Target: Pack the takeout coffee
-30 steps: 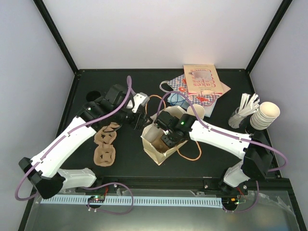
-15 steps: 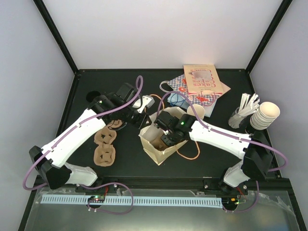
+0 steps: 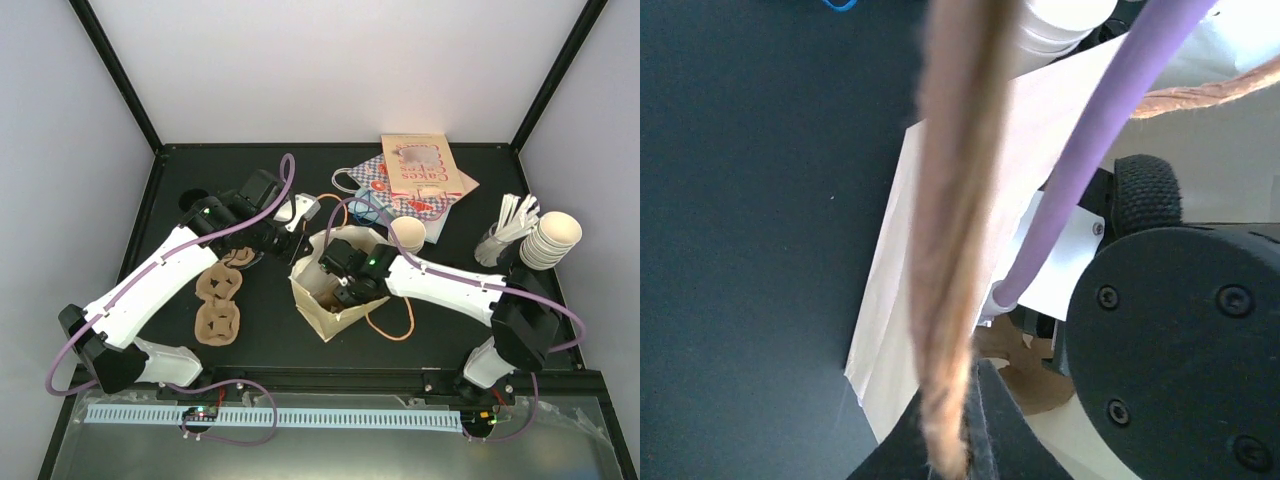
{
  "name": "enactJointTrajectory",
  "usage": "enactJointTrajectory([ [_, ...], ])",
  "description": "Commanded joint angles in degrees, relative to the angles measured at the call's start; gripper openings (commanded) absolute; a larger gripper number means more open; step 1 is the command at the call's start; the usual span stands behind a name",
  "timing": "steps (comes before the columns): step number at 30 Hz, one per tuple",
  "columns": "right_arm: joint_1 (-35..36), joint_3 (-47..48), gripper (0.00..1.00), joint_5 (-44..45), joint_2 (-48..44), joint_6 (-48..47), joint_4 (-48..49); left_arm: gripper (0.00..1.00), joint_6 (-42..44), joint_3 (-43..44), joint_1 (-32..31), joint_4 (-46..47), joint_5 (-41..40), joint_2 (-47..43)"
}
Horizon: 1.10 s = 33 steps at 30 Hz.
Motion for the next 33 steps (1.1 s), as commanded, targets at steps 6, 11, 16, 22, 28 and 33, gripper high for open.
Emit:
enactJointTrajectory([
  [6,0.0,-2.6,0.28,-0.8,3.7,0.4,4.1,0.02,-1.2,2.8,-0.2,-0.9,-2.2,-0.9],
  [11,0.0,-3.4,0.28,-0.8,5.7,0.6,5.8,0.02,-1.2,2.9,-0.2,-0.7,-2.0,-1.1],
  [16,-0.1,-4.3,0.28,-1.0,7.9,0.8,7.7,0.02,-1.2,2.8,-0.2,-0.8,-1.9,-1.1],
  [22,0.0,-5.7,0.29,-2.0,10.4,1.2,9.8,0.02,-1.3,2.6,-0.1,-0.7,-1.9,-0.9],
  [28,0.0,-7.3,0.29,-2.3,12.4,1.1,11.5,0.01,-1.2,2.9,-0.1,-0.7,-1.9,-0.8],
  [33,0.0,-7.9,0.29,-1.2,13.4,1.2,11.8,0.02,-1.0,3.5,-0.1,-1.0,-2.0,-0.6],
])
